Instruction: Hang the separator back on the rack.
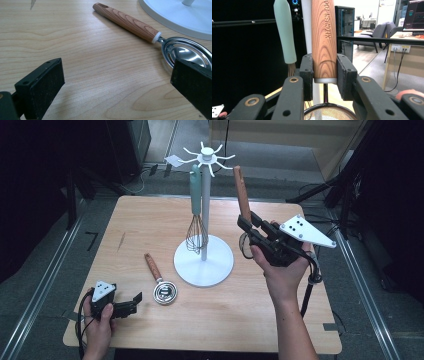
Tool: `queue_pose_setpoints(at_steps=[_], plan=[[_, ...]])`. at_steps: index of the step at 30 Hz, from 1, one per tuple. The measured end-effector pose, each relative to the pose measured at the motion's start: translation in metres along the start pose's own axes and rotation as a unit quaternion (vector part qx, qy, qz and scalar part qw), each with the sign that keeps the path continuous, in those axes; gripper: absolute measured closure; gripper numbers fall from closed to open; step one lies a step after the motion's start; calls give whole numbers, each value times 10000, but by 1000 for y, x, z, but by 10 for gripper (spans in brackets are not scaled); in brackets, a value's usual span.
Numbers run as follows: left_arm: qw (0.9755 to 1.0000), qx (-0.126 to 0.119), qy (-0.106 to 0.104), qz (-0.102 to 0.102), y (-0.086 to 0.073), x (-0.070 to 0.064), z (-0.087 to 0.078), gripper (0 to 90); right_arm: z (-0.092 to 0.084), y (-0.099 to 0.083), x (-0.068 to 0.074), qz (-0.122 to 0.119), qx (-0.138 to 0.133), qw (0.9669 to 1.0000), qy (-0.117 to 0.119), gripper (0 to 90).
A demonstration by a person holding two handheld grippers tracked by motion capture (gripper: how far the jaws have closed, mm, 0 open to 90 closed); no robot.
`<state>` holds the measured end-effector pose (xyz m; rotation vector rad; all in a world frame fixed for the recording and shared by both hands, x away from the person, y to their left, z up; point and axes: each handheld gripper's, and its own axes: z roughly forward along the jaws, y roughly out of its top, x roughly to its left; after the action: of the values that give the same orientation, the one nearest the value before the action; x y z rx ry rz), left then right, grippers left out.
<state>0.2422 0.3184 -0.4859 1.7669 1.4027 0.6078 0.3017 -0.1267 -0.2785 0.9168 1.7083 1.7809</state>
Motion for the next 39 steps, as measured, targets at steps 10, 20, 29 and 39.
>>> queue_pose_setpoints(at_steps=[10,20,29,39], plan=[[10000,-1,-4,4,0,0,0,0,8,8,3,57,7,10000,-18,714],[10000,-1,-14,0,0,0,0,0,16,9,6,116,46,9999,50,714],[10000,-3,-22,-1,0,0,0,0,21,7,8,138,70,9999,70,714],[10000,-2,-46,-2,0,1,0,0,27,-1,10,142,83,9998,113,713]])
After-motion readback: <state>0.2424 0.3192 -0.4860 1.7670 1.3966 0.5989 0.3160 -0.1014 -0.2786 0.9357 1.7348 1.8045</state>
